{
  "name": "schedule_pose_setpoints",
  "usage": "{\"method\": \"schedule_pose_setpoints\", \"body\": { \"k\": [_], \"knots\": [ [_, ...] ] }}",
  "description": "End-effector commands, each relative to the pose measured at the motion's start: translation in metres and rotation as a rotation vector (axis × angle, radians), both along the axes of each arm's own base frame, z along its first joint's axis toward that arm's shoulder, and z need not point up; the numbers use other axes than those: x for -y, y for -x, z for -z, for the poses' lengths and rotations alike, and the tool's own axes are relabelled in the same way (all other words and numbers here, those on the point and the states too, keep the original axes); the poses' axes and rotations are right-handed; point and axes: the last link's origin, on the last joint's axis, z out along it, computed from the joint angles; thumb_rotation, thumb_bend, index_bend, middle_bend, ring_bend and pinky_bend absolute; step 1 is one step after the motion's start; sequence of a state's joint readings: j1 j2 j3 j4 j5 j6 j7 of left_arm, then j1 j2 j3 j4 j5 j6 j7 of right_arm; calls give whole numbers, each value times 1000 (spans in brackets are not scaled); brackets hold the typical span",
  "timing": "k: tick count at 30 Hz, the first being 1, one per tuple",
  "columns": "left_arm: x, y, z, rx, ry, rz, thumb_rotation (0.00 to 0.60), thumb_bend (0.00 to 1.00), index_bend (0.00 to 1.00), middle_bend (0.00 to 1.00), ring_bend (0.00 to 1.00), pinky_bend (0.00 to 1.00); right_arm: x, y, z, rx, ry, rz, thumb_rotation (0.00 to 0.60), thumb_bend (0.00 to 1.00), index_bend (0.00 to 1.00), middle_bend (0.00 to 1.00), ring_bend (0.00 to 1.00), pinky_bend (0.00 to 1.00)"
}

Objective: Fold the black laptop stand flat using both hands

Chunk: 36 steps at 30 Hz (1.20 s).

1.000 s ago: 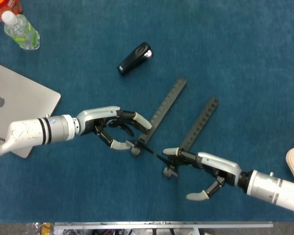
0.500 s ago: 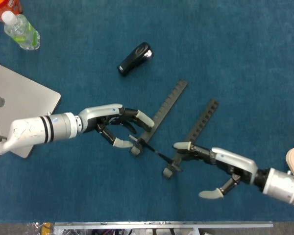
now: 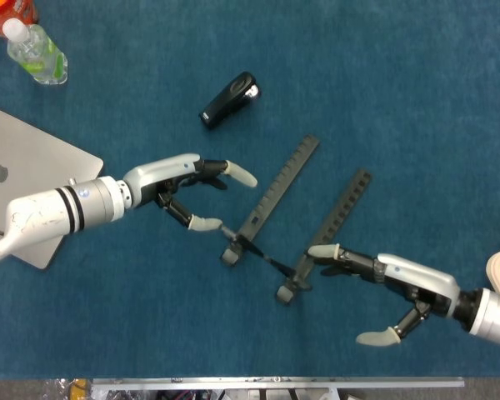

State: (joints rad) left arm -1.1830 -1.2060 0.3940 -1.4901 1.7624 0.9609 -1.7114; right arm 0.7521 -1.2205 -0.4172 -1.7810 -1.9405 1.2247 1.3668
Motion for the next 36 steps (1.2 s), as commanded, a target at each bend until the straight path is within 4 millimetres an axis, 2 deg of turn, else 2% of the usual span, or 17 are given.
{"method": "schedule_pose_setpoints", "body": {
  "k": [1, 9, 14, 25, 36],
  "knots": [
    [1, -1, -1, 6, -4, -12, 600, 293, 193, 134, 0, 103, 2, 0, -3, 12, 12, 0, 600, 186, 0, 6, 0, 78],
    [4, -11, 7, 6, 16, -4, 600, 293, 193, 134, 0, 103, 10, -5, -19, 104, 83, 10, 600, 186, 0, 6, 0, 79],
    [3, -14, 5, -10, 4, 4, 600, 293, 193, 134, 0, 103, 14, -6, -26, 130, 112, 6, 600, 186, 0, 6, 0, 79],
    [6, -9, 6, -31, -2, -15, 600, 293, 193, 134, 0, 103, 24, -14, -35, 182, 168, 7, 600, 186, 0, 6, 0, 78],
    [6, 3, 9, -64, -26, -27, 600, 293, 193, 133, 0, 103, 26, -14, -42, 183, 198, -7, 600, 186, 0, 6, 0, 78]
  ]
}}
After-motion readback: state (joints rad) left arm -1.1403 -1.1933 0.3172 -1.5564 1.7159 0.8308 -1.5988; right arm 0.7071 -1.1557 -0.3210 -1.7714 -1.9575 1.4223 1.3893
